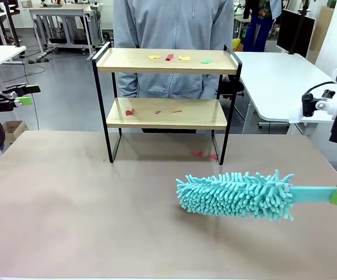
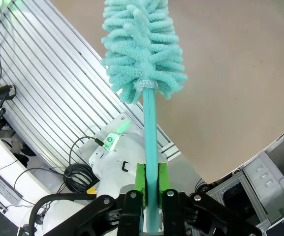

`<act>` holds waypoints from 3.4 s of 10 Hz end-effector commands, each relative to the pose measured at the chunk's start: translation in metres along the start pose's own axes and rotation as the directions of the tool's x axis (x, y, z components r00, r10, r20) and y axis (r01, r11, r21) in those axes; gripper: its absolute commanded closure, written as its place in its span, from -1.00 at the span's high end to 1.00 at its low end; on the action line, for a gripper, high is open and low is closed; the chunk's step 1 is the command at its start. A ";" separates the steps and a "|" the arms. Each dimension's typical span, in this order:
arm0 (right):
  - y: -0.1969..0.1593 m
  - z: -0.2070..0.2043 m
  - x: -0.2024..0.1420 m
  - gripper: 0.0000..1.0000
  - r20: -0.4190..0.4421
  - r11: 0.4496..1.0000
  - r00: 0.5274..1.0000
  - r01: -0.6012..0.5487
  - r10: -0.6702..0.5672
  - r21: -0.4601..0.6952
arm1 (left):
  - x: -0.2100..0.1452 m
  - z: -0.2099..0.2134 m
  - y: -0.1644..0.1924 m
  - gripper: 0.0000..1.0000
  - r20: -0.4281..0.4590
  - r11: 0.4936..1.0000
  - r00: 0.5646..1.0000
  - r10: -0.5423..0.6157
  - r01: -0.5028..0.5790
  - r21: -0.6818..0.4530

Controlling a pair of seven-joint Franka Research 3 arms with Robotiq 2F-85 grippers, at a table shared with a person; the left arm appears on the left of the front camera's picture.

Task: Clean the shelf.
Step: Clean the specific section of the Shelf indicated by the human with the Duster.

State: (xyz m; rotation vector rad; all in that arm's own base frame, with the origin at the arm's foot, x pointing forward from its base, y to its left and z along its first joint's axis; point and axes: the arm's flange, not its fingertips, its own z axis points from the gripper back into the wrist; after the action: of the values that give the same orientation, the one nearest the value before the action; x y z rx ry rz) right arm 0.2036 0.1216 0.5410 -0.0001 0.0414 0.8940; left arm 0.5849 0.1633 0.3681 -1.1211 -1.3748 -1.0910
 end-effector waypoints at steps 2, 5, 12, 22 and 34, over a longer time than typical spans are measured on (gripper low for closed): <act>0.000 0.001 0.001 -0.74 0.009 1.000 1.000 0.002 -0.002 0.003 | 0.003 -0.001 -0.001 1.00 -0.003 1.000 1.000 -0.015 0.015 0.004; 0.000 0.001 0.001 -0.74 0.009 1.000 1.000 0.002 -0.002 0.003 | 0.003 -0.001 -0.001 1.00 -0.003 1.000 1.000 -0.015 0.015 0.004; 0.000 0.001 0.001 -0.74 0.009 1.000 1.000 0.002 -0.002 0.003 | 0.003 -0.001 -0.001 1.00 -0.003 1.000 1.000 -0.015 0.015 0.004; 0.028 0.036 0.015 -0.74 0.114 0.994 0.993 -0.043 0.032 0.098 | 0.003 -0.001 -0.001 1.00 -0.003 1.000 1.000 -0.015 0.015 0.004; 0.158 0.161 0.177 -0.74 0.534 0.967 0.809 0.243 -0.246 0.078 | 0.003 -0.001 -0.001 1.00 -0.003 1.000 1.000 -0.015 0.015 0.004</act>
State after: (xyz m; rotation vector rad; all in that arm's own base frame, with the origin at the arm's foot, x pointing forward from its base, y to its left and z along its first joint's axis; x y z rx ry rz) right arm 0.2084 0.3641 0.7024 0.2624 -0.4721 0.5556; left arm 0.5849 0.1633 0.3678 -1.1212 -1.3747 -1.0906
